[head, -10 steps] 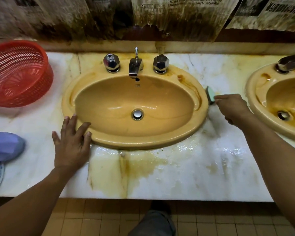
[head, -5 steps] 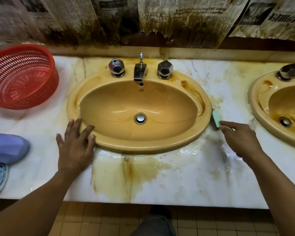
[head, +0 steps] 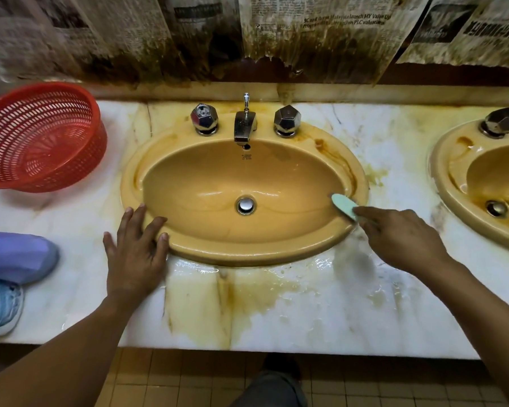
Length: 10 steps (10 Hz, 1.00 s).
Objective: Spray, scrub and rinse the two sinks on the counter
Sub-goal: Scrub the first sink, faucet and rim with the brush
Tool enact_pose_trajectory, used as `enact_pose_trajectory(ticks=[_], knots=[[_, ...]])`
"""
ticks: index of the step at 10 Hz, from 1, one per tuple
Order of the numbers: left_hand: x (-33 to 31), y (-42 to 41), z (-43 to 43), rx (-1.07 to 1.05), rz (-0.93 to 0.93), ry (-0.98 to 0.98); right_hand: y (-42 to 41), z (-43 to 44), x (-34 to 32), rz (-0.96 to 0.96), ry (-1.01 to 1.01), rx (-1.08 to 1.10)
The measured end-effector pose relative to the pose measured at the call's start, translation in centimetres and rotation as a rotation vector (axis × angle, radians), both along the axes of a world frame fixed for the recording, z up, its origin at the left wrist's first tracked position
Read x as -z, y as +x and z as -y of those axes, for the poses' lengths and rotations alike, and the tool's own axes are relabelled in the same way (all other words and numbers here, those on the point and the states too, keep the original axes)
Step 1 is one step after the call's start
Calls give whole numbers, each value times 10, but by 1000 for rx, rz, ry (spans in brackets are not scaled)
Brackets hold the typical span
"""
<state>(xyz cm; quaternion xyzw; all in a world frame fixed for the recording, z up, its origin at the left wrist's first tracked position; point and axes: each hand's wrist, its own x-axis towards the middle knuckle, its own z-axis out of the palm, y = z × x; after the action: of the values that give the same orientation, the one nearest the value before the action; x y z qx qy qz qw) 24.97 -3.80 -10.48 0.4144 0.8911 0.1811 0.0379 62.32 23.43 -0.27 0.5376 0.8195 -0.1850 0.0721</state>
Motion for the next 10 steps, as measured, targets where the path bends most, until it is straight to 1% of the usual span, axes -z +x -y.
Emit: enact_pose_trajectory(ticks=[1,2,3,4,5,6,7,8,9,10], knots=[[-1,-1,0,3,-5,5,-5,-29,-8,51,70,-1],[-1,0,-1,1,2,13,-11,-59,-13,62,38,-20],[-1,-1,0,0,-8,9,-12,-56,-14,196,-31,-163],[0,-1,-1,0,-6,14,-9,-53,-14,235,22,-206],[-1,0,-1,-8,4,21,-3,-57,-11,154,69,-135],[-1,0,0,-12,3,16,-3,-41,-13,208,-31,-256],[-2,-1,0,-7,7,23,-4,-36,-18,177,-99,-269],[-2,0,-1,-9,10,24,3,-46,-16,40,-70,-103],[-3,1,-1,-16,14,26,9,-16,-13,-42,-180,-135],[-3,1,-2,-12,1,25,9,19,-13,-113,-343,-202]])
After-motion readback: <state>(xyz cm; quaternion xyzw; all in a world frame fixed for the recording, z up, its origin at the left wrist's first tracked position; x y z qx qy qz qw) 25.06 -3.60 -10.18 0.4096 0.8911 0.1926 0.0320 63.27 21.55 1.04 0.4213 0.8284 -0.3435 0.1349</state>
